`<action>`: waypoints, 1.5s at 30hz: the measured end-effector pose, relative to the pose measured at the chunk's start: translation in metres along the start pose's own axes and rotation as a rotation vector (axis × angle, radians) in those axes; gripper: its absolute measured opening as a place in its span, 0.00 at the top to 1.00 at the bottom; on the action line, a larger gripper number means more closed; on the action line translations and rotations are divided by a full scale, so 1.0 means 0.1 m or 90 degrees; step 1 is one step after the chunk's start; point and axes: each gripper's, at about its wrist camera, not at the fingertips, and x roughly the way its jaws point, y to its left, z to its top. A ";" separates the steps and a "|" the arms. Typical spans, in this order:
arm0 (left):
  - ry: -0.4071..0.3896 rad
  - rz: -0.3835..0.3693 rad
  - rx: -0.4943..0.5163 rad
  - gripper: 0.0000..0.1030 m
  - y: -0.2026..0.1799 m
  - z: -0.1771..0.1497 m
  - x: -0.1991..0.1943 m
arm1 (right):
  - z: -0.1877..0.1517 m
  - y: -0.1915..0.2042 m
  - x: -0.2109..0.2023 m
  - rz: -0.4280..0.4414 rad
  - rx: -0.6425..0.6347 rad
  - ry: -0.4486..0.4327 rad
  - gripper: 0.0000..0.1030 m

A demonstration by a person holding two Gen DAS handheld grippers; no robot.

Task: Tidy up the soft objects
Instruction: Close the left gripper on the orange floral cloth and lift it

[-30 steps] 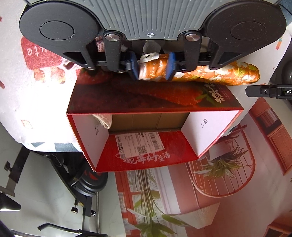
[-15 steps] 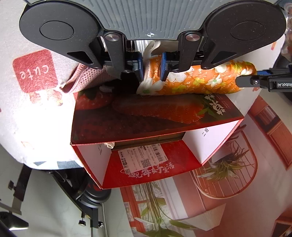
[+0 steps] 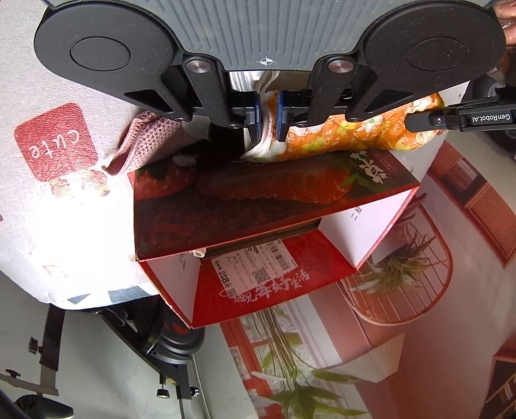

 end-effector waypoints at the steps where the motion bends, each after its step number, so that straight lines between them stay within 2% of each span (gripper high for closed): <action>1: -0.008 0.000 0.008 0.85 -0.02 0.00 -0.03 | -0.01 0.01 -0.03 0.002 0.000 -0.005 0.92; 8: -0.041 -0.018 0.028 0.85 -0.09 -0.05 -0.28 | -0.07 0.03 -0.32 0.024 0.007 -0.040 0.93; 15: -0.025 -0.036 0.002 0.85 -0.02 -0.32 -0.32 | -0.31 0.06 -0.51 0.023 -0.006 -0.026 0.93; 21: 0.010 -0.025 -0.022 0.85 0.07 -0.57 -0.19 | -0.58 0.05 -0.45 0.002 -0.016 0.012 0.93; 26: 0.023 -0.015 -0.037 0.85 0.17 -0.65 -0.11 | -0.66 0.02 -0.42 -0.004 -0.011 0.022 0.92; 34: 0.028 -0.003 -0.021 0.85 0.17 -0.75 -0.05 | -0.69 0.04 -0.39 -0.014 -0.021 0.010 0.83; 45: 0.039 0.004 -0.010 0.81 0.19 -0.81 0.05 | -0.62 0.12 -0.21 -0.026 -0.066 -0.013 0.77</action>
